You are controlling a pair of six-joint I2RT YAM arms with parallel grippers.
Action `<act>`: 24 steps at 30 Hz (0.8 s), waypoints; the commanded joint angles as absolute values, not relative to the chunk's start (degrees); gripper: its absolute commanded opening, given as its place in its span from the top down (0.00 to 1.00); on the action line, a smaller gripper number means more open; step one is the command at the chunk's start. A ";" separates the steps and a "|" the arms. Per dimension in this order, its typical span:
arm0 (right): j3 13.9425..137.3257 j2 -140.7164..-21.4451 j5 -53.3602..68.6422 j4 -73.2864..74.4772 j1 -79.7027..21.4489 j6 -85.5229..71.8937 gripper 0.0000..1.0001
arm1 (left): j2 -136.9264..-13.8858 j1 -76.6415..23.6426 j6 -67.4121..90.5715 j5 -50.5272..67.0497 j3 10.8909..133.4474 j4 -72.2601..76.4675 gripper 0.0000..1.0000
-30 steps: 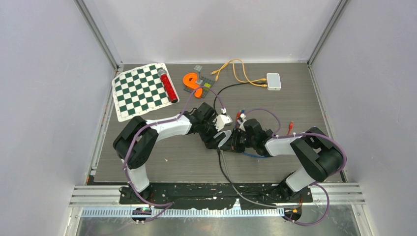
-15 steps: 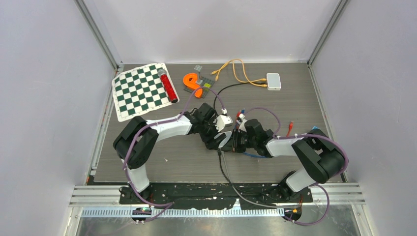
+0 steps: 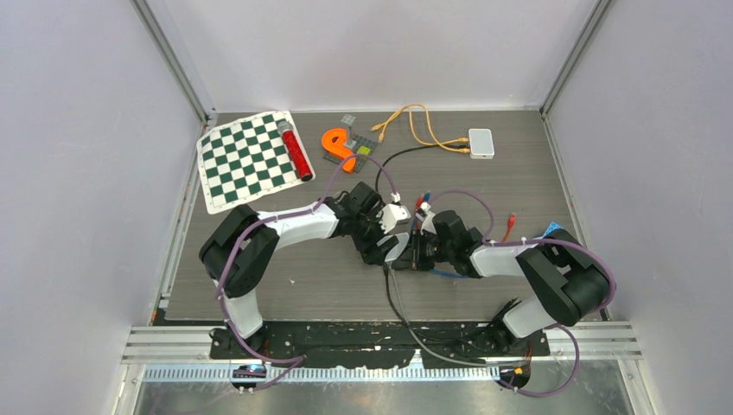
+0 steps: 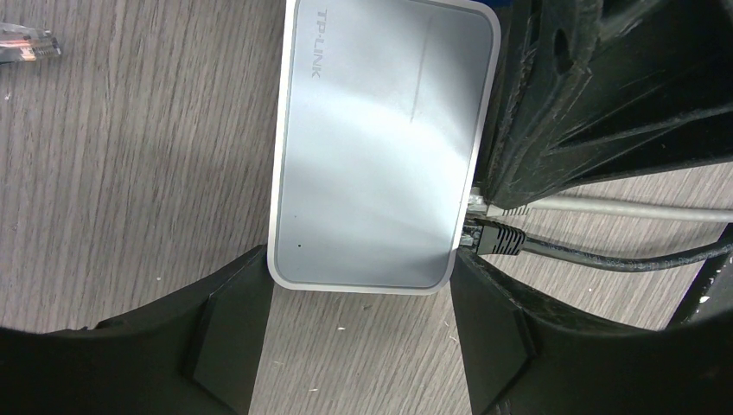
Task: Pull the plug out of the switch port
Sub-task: Pull the connector from the switch port.
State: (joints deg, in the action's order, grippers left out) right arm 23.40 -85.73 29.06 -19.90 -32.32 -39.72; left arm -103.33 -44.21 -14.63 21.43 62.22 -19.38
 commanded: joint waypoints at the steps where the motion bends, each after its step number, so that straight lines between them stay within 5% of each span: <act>1: 20.67 -86.24 27.30 -11.08 -32.19 -36.08 0.95 | -104.78 -43.77 -13.74 23.68 61.48 -25.32 0.56; 7: 22.19 -85.42 23.15 -11.55 -32.09 -39.26 0.92 | -104.12 -43.85 -14.08 25.54 60.41 -24.67 0.56; 11: 23.88 -86.52 20.13 -13.60 -31.43 -43.13 0.64 | -103.84 -43.95 -13.86 26.65 59.70 -24.48 0.56; 13: 23.94 -87.88 20.06 -16.02 -30.90 -45.09 0.58 | -103.70 -43.95 -13.56 27.06 59.20 -24.19 0.56; 24: 20.66 -95.94 25.34 -31.18 -30.77 -53.83 0.55 | -103.73 -43.95 -11.73 29.39 59.46 -24.83 0.56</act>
